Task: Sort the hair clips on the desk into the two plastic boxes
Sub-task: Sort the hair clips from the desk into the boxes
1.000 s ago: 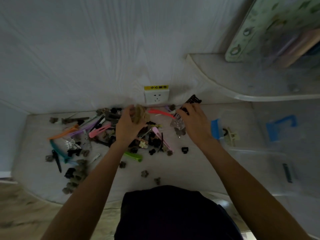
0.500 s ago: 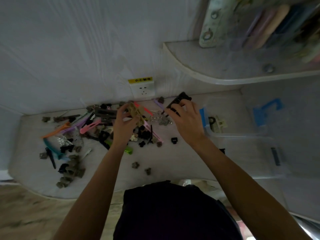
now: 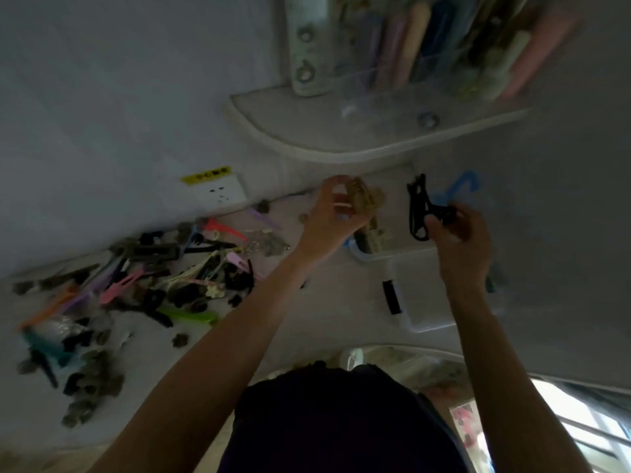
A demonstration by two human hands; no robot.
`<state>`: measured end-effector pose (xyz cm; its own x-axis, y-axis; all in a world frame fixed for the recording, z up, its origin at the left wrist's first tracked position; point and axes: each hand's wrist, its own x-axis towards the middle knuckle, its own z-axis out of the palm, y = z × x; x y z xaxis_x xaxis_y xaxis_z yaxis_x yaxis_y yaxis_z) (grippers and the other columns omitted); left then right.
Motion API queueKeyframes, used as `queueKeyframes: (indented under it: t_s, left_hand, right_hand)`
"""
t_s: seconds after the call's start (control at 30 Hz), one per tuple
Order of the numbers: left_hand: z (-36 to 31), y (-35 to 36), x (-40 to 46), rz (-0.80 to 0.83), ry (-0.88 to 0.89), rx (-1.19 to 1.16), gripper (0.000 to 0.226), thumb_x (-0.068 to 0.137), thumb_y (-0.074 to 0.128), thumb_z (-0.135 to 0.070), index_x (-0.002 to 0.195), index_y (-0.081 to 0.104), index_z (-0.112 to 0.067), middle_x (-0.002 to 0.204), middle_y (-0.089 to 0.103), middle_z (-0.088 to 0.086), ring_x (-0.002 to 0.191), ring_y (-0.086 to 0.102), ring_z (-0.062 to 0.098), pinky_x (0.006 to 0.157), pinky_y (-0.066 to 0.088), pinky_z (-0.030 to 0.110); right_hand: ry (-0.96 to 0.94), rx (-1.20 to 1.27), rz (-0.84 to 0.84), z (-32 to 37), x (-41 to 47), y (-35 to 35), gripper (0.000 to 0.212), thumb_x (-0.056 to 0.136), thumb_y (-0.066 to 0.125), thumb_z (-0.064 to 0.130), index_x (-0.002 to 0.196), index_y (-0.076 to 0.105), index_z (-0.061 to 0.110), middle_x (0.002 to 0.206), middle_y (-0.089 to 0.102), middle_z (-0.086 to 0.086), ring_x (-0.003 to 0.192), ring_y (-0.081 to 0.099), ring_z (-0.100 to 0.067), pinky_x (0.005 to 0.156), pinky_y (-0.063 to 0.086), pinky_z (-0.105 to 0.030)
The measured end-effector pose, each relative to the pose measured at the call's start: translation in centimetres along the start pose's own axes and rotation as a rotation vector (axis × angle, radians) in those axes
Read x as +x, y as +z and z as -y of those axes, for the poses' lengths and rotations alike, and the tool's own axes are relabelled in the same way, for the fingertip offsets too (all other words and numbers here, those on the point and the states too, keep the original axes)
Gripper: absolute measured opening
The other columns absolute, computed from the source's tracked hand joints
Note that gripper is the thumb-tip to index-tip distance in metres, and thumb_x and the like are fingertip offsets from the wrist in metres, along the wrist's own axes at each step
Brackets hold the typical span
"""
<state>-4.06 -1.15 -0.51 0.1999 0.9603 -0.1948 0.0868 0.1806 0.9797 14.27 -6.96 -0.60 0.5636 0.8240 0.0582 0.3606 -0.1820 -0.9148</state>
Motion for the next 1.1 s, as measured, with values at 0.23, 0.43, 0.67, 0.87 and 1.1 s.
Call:
queueKeyframes:
  t_s: [0.23,0.43,0.67,0.87,1.1]
  left_hand:
    - [0.1,8.5,4.9,0.228,-0.024,0.449,0.054,0.083,0.067,-0.028,0.129,0.040,-0.015,0.114,0.061,0.009,0.098,0.060,0.022,0.083,0.050,0.033]
    - [3.0,7.5,5.9,0.348,0.100,1.381,0.041,0.090,0.045,-0.049,0.115,0.059,-0.020,0.110,0.053,0.012,0.110,0.044,0.033,0.084,0.039,0.038]
    - [3.7,4.0,4.6,0.252,0.358,1.304,0.030,0.092,0.048,-0.030,0.115,0.061,-0.017,0.123,0.056,0.006,0.114,0.047,0.028,0.093,0.039,0.040]
    - [4.4,1.5,3.3,0.105,0.479,1.141,0.021,0.084,0.056,-0.017,0.100,0.069,-0.014,0.108,0.064,0.008,0.106,0.055,0.030,0.097,0.038,0.039]
    - [5.0,0.1,1.9,0.113,0.543,0.970,0.022,0.088,0.057,-0.020,0.108,0.064,-0.015,0.113,0.062,0.006,0.109,0.053,0.025,0.094,0.040,0.033]
  right_hand:
    - [0.240,0.130,-0.133,-2.2,2.3,-4.5,0.028,0.081,0.070,0.031,0.104,0.058,0.022,0.095,0.067,-0.003,0.086,0.066,-0.015,0.079,0.057,-0.043]
    - [0.136,0.001,0.013,-1.9,3.5,-3.5,0.036,0.081,0.070,0.031,0.110,0.060,0.012,0.094,0.063,0.001,0.086,0.063,-0.015,0.074,0.052,-0.017]
    - [-0.192,-0.591,0.239,-1.7,5.4,-0.3,0.053,0.085,0.061,0.043,0.123,0.048,0.010,0.115,0.059,-0.019,0.096,0.060,-0.032,0.072,0.045,-0.031]
    - [-0.149,-1.043,0.502,-1.6,6.9,2.5,0.061,0.092,0.045,0.050,0.132,0.039,0.004,0.125,0.052,-0.024,0.109,0.054,-0.034,0.085,0.046,-0.040]
    - [-0.288,-0.876,0.399,-1.2,5.2,2.0,0.032,0.095,0.047,0.017,0.122,0.053,0.003,0.129,0.051,-0.019,0.107,0.055,-0.033,0.088,0.045,-0.038]
